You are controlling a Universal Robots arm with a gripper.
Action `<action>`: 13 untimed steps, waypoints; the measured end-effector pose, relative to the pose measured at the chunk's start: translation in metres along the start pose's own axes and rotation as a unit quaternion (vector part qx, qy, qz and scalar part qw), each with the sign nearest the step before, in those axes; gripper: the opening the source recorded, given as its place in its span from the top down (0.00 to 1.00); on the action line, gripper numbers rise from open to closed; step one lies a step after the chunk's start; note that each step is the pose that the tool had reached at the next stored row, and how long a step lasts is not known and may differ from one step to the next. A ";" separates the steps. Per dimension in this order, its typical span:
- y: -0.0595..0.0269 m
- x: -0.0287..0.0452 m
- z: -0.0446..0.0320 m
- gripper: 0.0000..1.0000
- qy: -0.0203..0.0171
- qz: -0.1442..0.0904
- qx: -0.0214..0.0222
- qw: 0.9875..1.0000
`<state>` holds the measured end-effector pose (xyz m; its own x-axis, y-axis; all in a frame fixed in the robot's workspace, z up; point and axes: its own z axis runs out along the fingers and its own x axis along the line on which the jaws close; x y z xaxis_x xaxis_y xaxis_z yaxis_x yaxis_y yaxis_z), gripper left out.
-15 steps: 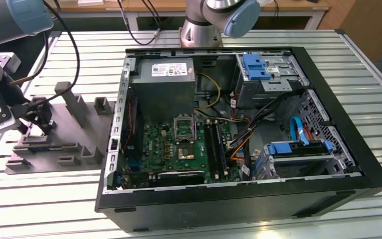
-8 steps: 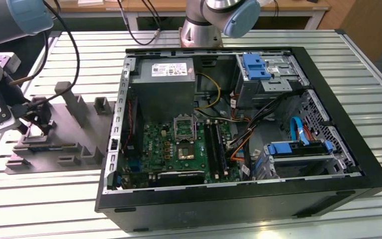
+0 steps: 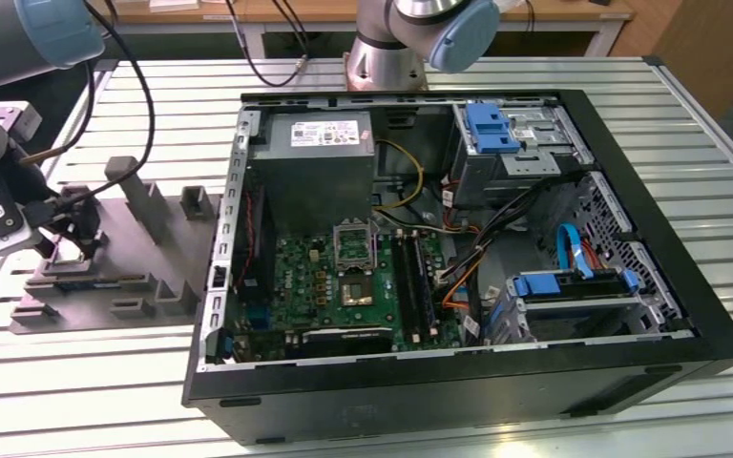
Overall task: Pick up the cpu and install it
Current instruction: 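Pick up the cpu and move it towards the insertion slot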
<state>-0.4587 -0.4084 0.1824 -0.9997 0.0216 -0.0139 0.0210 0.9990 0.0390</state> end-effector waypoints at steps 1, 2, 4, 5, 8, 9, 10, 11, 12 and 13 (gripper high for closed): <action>-0.0001 0.0000 0.0001 0.41 0.000 0.000 0.000 1.000; -0.0001 0.0000 0.0000 0.41 0.000 0.000 0.000 1.000; -0.0002 -0.0001 0.0000 0.41 0.000 0.000 0.000 1.000; -0.0002 0.0000 0.0001 0.41 0.000 0.000 0.000 1.000; -0.0002 0.0000 0.0001 0.41 0.000 0.000 0.000 1.000; -0.0002 0.0000 0.0001 0.41 0.000 0.000 0.000 1.000; -0.0002 0.0000 0.0001 0.41 0.000 0.000 0.000 1.000; -0.0003 -0.0001 0.0001 0.43 0.000 0.000 0.000 1.000; -0.0003 -0.0002 0.0001 0.43 0.000 0.000 0.000 1.000; -0.0003 -0.0004 0.0001 0.50 0.000 0.000 0.000 1.000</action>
<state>-0.4583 -0.4087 0.1823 -0.9997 0.0213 -0.0141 0.0207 0.9990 0.0391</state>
